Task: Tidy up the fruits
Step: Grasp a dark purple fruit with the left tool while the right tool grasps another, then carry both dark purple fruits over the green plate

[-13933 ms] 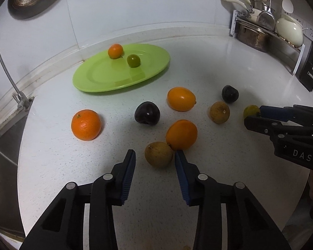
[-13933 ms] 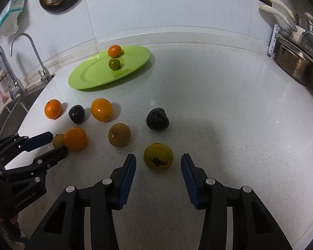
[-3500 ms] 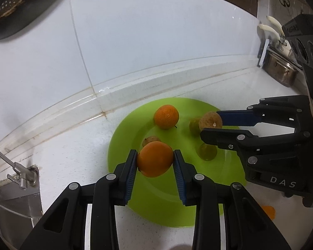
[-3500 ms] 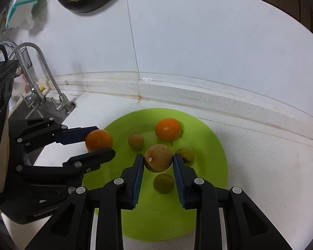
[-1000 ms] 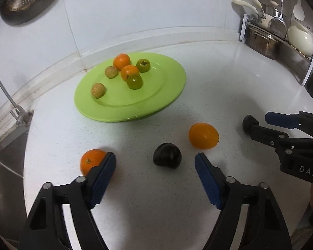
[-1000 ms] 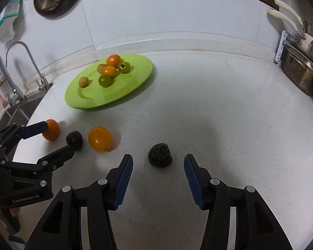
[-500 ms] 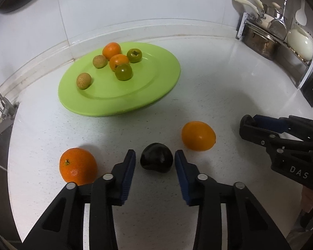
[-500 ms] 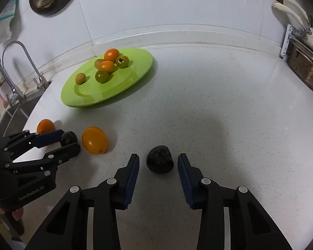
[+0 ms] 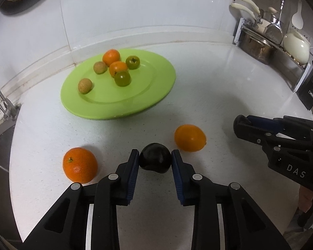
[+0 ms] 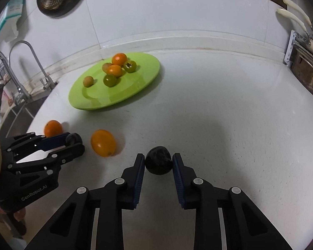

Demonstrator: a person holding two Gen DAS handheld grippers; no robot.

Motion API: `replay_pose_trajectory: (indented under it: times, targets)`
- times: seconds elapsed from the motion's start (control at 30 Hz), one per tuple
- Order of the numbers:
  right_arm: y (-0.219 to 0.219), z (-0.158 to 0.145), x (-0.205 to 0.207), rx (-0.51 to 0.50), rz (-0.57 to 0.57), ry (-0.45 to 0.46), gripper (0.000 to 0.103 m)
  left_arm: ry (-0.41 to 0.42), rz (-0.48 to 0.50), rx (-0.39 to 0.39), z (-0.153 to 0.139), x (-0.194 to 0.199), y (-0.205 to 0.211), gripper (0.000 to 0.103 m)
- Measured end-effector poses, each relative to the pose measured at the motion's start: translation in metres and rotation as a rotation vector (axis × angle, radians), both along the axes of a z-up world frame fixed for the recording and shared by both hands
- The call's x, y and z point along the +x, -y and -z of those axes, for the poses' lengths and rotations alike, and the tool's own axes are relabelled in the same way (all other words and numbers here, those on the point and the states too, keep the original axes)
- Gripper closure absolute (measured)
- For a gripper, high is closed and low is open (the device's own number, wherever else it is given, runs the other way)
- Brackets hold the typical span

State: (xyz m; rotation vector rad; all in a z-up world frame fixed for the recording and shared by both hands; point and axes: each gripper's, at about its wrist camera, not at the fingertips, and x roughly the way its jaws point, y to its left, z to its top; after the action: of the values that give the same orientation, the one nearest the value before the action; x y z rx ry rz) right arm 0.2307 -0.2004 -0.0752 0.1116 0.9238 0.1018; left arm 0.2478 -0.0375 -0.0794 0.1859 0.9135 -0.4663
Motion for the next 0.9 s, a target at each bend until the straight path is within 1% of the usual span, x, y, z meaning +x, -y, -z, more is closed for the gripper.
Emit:
replay_pose_trajectory:
  times: [0.43,0.73,0.9]
  targets:
    - [-0.010,-0.035,-0.014,0.038,-0.053,0.092,0.075,0.103,-0.018,-0.045,-0.043,-0.024,-0.011,0.072]
    - [-0.020,-0.067,-0.019,0.043,-0.099,0.185,0.075,0.199,-0.033,-0.063,-0.077,-0.034,-0.021,0.072]
    - [-0.024,-0.084,-0.020,0.041,-0.117,0.237,0.075,0.235,-0.040,-0.068,-0.089,-0.036,-0.026,0.072]
